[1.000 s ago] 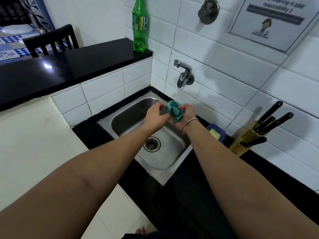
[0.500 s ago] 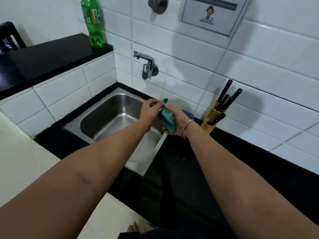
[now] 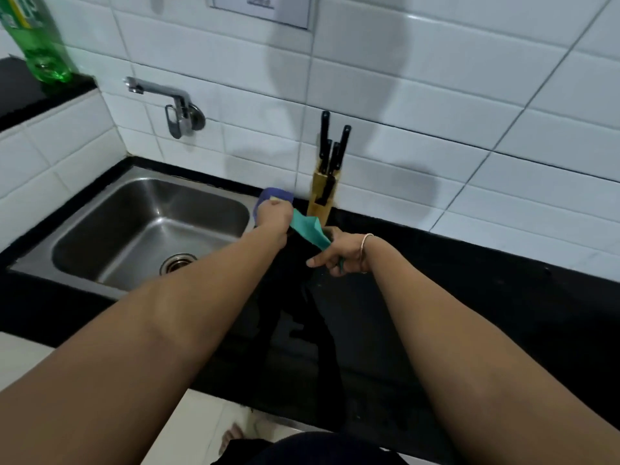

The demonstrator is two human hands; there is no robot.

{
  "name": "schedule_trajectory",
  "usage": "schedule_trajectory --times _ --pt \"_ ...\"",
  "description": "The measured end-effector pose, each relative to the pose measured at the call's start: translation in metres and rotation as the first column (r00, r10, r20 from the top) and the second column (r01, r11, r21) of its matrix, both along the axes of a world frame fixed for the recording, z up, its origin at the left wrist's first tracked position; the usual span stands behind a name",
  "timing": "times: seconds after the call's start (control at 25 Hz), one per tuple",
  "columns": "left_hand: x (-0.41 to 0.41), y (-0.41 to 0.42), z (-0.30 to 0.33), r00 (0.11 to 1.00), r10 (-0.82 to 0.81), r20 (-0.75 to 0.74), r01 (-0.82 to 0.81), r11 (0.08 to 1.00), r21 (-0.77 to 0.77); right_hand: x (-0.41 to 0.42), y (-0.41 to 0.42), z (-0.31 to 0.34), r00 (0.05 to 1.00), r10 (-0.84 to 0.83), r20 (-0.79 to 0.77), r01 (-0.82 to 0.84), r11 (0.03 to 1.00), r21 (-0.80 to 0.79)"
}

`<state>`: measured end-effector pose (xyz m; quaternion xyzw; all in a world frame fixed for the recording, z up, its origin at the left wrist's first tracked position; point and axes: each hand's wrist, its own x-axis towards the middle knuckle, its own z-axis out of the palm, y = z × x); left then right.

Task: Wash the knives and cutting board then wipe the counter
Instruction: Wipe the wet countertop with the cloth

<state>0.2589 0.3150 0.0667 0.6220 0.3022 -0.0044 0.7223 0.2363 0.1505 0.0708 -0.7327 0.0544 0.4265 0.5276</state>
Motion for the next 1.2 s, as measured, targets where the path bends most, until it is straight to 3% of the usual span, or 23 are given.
schedule_trajectory --times 0.08,0.2,0.28,0.4,0.6,0.72,0.84,0.92,0.96,1.04,1.12,1.2 --pt "-0.012 -0.029 0.001 1.0 -0.004 -0.024 0.006 0.993 0.12 -0.012 -0.034 0.006 0.996 0.086 -0.038 -0.083 0.993 0.08" --pt "-0.034 -0.08 -0.003 0.998 0.056 0.009 -0.057 0.967 0.248 -0.032 -0.083 0.01 0.998 0.047 -0.05 -0.037 0.984 0.176" --pt "-0.058 -0.123 -0.012 0.993 0.109 0.038 -0.115 0.96 0.256 -0.048 -0.12 0.013 0.999 -0.03 -0.027 0.033 0.995 0.099" --pt "-0.101 -0.186 -0.03 0.987 0.158 -0.032 -0.142 0.949 0.283 -0.065 -0.176 0.01 0.987 -0.099 0.129 0.107 0.993 -0.054" --pt "-0.15 -0.242 -0.045 0.967 -0.017 -0.254 0.079 0.968 0.237 -0.089 -0.24 0.025 0.955 -0.272 0.121 0.282 0.957 -0.07" --pt "-0.165 -0.264 -0.045 0.939 -0.096 -0.331 0.171 0.963 0.207 -0.087 -0.272 0.031 0.897 -0.315 0.309 0.372 0.917 -0.143" --pt "-0.163 -0.272 -0.049 0.934 -0.138 -0.33 0.242 0.924 0.297 -0.085 -0.301 0.023 0.763 -0.038 0.645 0.35 0.864 -0.363" --pt "-0.162 -0.278 -0.058 0.928 -0.183 -0.325 0.316 0.849 0.423 -0.098 -0.32 0.004 0.649 0.252 0.717 0.279 0.799 -0.533" --pt "-0.165 -0.283 -0.065 0.923 -0.216 -0.317 0.355 0.797 0.49 -0.109 -0.331 -0.012 0.61 0.419 0.673 0.219 0.726 -0.651" --pt "-0.171 -0.294 -0.082 0.886 -0.296 -0.356 0.46 0.641 0.614 -0.139 -0.353 -0.053 0.598 0.683 0.42 0.009 0.518 -0.855" --pt "-0.18 -0.302 -0.101 0.82 -0.357 -0.448 0.572 0.466 0.675 -0.175 -0.368 -0.092 0.621 0.771 0.142 -0.23 0.352 -0.907" --pt "-0.188 -0.307 -0.117 0.764 -0.392 -0.512 0.639 0.348 0.686 -0.194 -0.369 -0.115 0.704 0.685 0.186 -0.213 0.454 -0.865"
